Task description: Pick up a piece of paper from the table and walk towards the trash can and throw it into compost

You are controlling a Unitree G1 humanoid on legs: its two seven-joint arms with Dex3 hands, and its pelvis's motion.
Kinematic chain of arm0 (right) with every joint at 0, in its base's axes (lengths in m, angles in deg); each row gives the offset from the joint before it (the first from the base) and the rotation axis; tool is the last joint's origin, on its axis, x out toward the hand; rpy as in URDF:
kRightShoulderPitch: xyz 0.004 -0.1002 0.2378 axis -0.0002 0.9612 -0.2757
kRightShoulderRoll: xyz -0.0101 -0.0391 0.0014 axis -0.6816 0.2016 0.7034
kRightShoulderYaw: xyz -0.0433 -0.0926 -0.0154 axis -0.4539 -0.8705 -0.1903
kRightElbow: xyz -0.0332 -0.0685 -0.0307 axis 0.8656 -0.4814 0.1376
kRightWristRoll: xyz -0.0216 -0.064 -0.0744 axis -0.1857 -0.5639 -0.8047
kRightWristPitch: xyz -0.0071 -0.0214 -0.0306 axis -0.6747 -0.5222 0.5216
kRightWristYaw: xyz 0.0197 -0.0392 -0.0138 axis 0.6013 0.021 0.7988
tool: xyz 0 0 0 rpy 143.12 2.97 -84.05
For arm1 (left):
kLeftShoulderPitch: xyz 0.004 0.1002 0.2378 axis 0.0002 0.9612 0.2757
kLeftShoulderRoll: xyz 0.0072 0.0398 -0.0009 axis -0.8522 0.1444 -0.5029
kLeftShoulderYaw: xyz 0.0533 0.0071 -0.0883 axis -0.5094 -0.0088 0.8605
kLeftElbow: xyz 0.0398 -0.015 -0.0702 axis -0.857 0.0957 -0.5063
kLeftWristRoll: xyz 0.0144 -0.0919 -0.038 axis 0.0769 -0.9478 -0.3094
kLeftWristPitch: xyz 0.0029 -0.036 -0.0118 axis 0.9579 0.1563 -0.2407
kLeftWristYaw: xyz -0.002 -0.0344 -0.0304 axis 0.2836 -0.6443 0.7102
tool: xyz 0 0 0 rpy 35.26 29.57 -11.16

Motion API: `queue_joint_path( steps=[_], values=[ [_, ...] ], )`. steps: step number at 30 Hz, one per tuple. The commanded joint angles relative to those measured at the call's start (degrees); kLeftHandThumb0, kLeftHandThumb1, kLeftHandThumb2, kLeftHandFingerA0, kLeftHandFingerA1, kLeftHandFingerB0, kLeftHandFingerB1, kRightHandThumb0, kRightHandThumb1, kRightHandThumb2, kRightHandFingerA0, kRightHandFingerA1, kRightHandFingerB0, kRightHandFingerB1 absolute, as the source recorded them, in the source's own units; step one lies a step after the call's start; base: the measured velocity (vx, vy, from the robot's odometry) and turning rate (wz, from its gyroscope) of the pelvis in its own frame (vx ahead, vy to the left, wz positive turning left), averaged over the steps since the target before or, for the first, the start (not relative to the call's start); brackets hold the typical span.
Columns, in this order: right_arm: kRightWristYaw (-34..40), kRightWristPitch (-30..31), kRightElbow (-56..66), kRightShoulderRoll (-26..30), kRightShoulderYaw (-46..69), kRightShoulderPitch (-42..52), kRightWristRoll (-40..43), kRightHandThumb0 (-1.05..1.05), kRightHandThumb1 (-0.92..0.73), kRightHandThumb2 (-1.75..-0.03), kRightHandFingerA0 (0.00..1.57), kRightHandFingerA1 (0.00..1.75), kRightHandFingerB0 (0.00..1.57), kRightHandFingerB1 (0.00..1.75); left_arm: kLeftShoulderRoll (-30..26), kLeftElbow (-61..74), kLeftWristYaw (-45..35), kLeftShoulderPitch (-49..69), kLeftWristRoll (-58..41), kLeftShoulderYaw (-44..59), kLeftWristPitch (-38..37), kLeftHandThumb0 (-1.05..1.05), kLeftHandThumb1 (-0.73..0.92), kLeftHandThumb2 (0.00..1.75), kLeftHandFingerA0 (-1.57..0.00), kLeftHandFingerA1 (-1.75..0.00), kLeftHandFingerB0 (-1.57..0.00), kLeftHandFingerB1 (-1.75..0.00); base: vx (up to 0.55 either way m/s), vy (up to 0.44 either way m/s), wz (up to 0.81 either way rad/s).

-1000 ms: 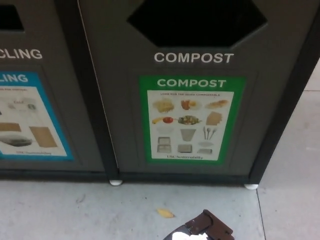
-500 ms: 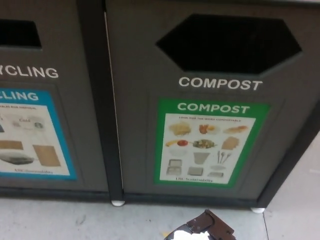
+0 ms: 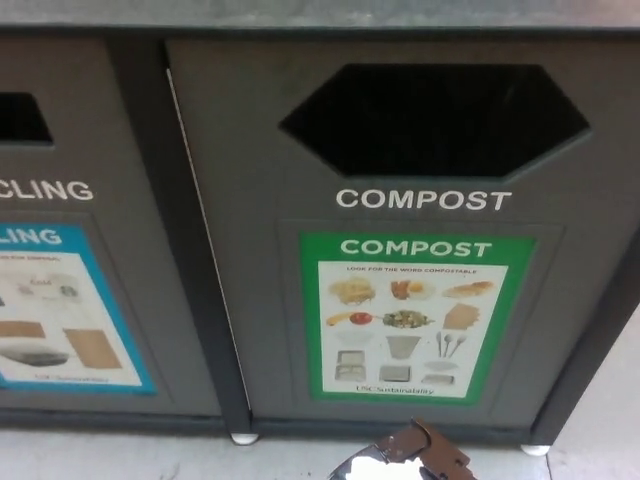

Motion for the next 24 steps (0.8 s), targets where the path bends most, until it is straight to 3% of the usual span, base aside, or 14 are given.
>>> queue_joint_path(
  steps=[1, 6, 7, 12, 24],
  values=[
    [-1.96, -0.47, 3.46, -5.86, -4.65, 0.97, 5.84, -0.26, -0.59, -1.17, 0.92, 1.75, 0.72, 1.56, -0.22, -0.64, -0.20, -0.53, -0.62, 0.42, -1.07, -0.09, 0.69, 0.73, -0.86, -0.87, -0.80, -0.71, 0.10, 0.057, -0.19],
    [-2.59, -0.28, 3.46, -6.08, -3.82, 1.36, 6.15, -0.28, -0.57, -1.17, 0.92, 1.75, 0.72, 1.57, -0.44, -1.40, 0.11, -0.64, -0.24, 0.20, -1.74, -0.05, 0.68, 0.76, -0.87, -0.87, -0.81, -0.72, 0.15, 0.174, -0.04],
    [-2.76, -0.12, 3.52, -6.00, -3.44, 1.33, 6.33, -0.27, -0.59, -1.17, 0.90, 1.75, 0.69, 1.59, -0.47, -1.40, 0.43, -0.61, 0.04, 0.02, -1.88, -0.10, 0.69, 0.67, -0.89, -0.88, -0.82, -0.71, 0.14, 0.430, -0.61],
    [-2.85, 0.62, 4.10, -6.17, -2.89, 1.83, 6.51, -0.27, -0.59, -1.16, 0.92, 1.75, 0.71, 1.56, -0.22, -1.63, 0.32, -0.74, -0.44, 0.21, -1.92, -0.10, 0.69, 0.67, -0.87, -0.89, -0.81, -0.72, 0.15, 0.169, -0.01],
    [-4.47, -0.19, 3.13, -7.00, -2.73, 2.78, 6.07, -0.29, -0.58, -1.14, 0.90, 1.75, 0.70, 1.58, -0.75, 0.40, 0.65, 0.46, 0.25, -0.46, -1.91, -0.08, 0.68, 0.73, -0.89, -0.87, -0.81, -0.72, 0.17, -0.056, 0.08]
  ],
)
